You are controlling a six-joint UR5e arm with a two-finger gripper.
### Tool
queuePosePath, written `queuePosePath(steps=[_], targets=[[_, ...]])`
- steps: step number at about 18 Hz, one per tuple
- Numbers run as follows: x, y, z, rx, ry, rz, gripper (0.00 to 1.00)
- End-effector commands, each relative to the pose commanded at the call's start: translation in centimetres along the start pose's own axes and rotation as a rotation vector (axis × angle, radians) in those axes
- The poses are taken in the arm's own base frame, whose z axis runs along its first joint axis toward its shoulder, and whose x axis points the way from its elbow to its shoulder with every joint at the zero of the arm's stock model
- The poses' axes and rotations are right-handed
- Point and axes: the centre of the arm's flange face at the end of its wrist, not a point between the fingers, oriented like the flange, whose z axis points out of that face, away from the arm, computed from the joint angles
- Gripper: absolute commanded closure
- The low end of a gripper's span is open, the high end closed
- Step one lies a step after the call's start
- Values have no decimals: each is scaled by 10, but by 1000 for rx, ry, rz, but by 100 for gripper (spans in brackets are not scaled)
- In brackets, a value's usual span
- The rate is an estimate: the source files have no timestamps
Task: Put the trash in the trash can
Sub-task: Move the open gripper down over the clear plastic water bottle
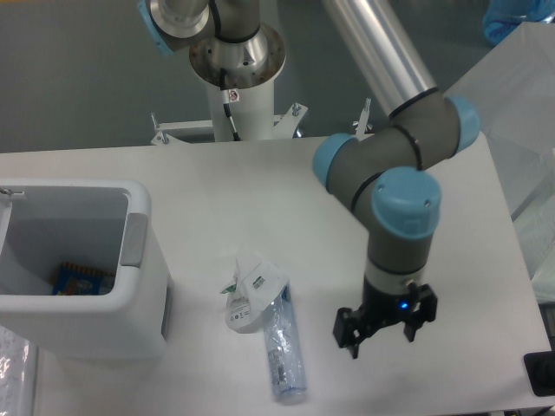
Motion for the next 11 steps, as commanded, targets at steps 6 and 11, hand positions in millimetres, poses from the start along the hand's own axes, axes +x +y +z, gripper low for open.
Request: queuePosePath(steps=[6, 11], targets=[[46, 5, 35, -44, 28, 69, 0], [56, 11, 55, -74, 35, 80, 0]])
